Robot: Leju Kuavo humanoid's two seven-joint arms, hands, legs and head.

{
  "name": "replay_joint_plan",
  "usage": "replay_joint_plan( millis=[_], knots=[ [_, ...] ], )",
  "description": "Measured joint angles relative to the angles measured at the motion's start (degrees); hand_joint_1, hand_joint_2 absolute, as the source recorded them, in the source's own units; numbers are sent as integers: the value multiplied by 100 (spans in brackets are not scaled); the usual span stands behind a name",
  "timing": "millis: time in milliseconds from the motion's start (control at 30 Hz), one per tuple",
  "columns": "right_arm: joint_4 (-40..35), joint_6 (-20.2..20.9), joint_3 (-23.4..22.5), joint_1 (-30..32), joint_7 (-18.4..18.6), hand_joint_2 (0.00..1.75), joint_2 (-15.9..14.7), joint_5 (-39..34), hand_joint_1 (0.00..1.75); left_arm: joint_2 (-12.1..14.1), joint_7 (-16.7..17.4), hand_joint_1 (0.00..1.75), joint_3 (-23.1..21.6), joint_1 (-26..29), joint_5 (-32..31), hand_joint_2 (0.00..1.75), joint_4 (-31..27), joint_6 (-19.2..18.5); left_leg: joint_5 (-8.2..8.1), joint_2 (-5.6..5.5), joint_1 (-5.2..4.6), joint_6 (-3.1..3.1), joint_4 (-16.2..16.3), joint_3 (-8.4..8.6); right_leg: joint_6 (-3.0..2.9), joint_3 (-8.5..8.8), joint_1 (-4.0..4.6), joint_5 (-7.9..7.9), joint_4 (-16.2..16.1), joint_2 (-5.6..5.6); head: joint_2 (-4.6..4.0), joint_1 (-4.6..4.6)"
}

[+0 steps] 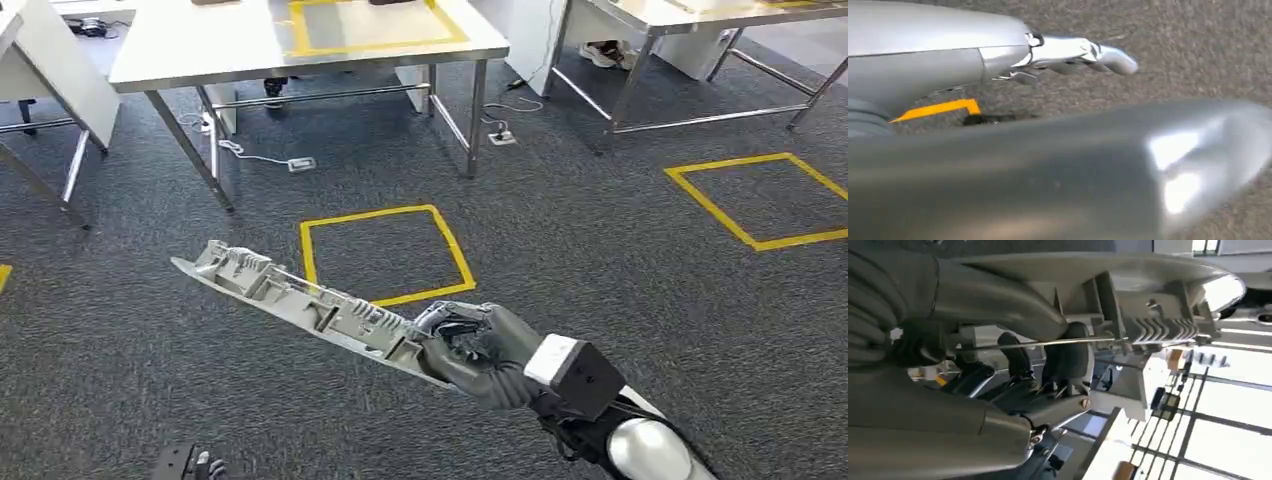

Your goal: Take the parts from the cabinet and place them on the table.

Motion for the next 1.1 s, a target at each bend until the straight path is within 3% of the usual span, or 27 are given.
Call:
replay_joint_plan(
  millis=[33,67,100,133,167,200,233,267,300,333,400,433,467,533,567,600,633,700,733,767,800,867,900,933,1100],
  knots=[
    [-20,-7,-13,39,15,175,2,35,175,0,-15,0,0,11,0,0,-2,4,-13,-1,20,-24,7,1,51,-208,-28,-124,343,0,0,2],
    [-35,-7,-22,74,35,175,7,46,175,0,-28,0,0,24,0,0,-4,4,-32,-6,50,-68,17,15,120,-296,-62,-94,443,-1,0,2],
    [-44,-9,-24,98,74,175,11,50,175,-15,-41,0,0,36,0,0,-4,4,-40,-9,100,-140,43,54,208,-223,-106,74,252,-2,0,2],
    [-50,-7,-26,109,109,175,22,70,175,-24,-52,0,0,38,2,0,-11,4,-83,-26,167,-226,93,80,246,-27,-161,343,-165,-4,0,2],
    [-74,-7,-39,119,129,175,28,90,175,-33,-70,0,0,36,7,0,-22,4,-150,-50,236,-315,176,92,349,237,-231,678,-723,-4,0,2],
    [-87,-7,-59,119,142,175,37,98,175,-31,-92,0,0,34,15,0,-42,4,-240,-57,284,-397,277,89,458,395,-289,765,-1094,15,0,5],
    [-89,-7,-79,126,155,175,56,105,175,18,-118,0,0,14,31,0,-46,4,-282,-73,269,-480,357,63,389,304,-206,494,-1027,90,0,48],
    [-112,-2,-101,121,162,175,68,114,175,2,-153,0,-2,16,39,0,-57,-4,-327,-73,254,-529,391,-14,170,266,-183,448,-922,41,0,74],
    [-138,2,-116,151,177,175,94,118,175,2,-162,0,-2,25,42,0,-63,-9,-375,-70,255,-567,404,3,85,229,-210,518,-858,38,0,66],
    [-155,7,-131,154,188,175,103,127,175,-4,-175,0,-2,24,46,0,-66,-13,-383,-63,258,-593,409,37,17,220,-210,474,-828,29,0,59],
    [-214,22,-162,167,194,175,127,131,175,-13,-192,0,-4,5,48,0,-103,-22,-330,19,279,-619,630,-58,-63,311,-188,430,-831,24,0,46],
    [-245,35,-170,164,192,175,138,133,175,-13,-205,0,-4,-16,48,0,-116,-22,-367,111,265,-599,948,-230,-102,362,-169,400,-852,8,0,39],
    [-264,48,-175,163,192,175,151,133,175,-13,-223,0,-4,-33,50,0,-125,-22,-519,159,225,-583,1376,-492,-135,407,-151,372,-872,-9,0,35],
    [-275,70,-194,168,195,175,166,133,175,-13,-238,0,-4,-27,68,0,-140,-20,-916,169,150,-524,2126,-1001,-183,497,-94,316,-900,-21,0,35],
    [-275,76,-210,174,205,175,168,131,175,-13,-249,0,-4,-16,90,0,-142,-11,-963,168,112,-483,2267,-1152,-207,551,-61,276,-910,-21,0,33],
    [-275,83,-231,187,219,175,168,131,175,-13,-262,0,-4,-11,96,0,-146,-2,-857,168,72,-429,2163,-1173,-226,616,-30,240,-912,-18,0,33],
    [-275,96,-245,198,236,175,168,131,175,-13,-280,0,-4,-11,96,0,-151,0,-623,167,30,-358,1868,-1098,-239,685,0,197,-914,-14,0,35],
    [-284,98,-258,207,267,175,188,133,175,-4,-310,0,-4,-6,96,0,-162,0,114,169,-93,-152,894,-785,-243,848,50,99,-932,-18,0,35],
    [-291,105,-262,218,275,175,197,146,175,15,-334,0,-4,0,96,0,-160,-2,180,170,-140,-88,730,-735,-230,891,58,75,-943,-17,0,37],
    [-297,105,-264,241,282,175,201,157,175,13,-349,0,-7,-2,96,0,-162,-2,-17,186,-151,-66,640,-754,-198,883,70,58,-960,-5,0,35],
    [-315,105,-273,265,284,175,201,168,175,13,-352,0,-7,1,96,0,-173,-2,94,177,-165,-101,642,-711,-157,870,60,33,-972,-5,0,37],
    [-323,105,-289,296,291,175,201,181,175,13,-356,0,-7,11,94,0,-175,-2,122,145,-181,-113,588,-683,-87,928,45,28,-1074,-15,0,33],
    [-345,105,-310,324,300,175,205,188,175,-2,-354,0,-5,21,94,0,-177,-2,193,133,-129,-174,492,-616,-98,1004,78,22,-1077,-20,0,35],
    [-358,107,-323,340,288,175,205,181,175,-2,-369,0,-4,17,94,0,-179,-2,203,126,-123,-229,428,-570,-235,1006,86,153,-1119,-17,0,37],
    [-358,107,-363,364,295,175,212,186,175,-35,-356,0,-4,5,92,0,-181,-2,146,107,-141,-128,414,-559,-239,1086,83,136,-1250,-20,0,55]
  ],
)
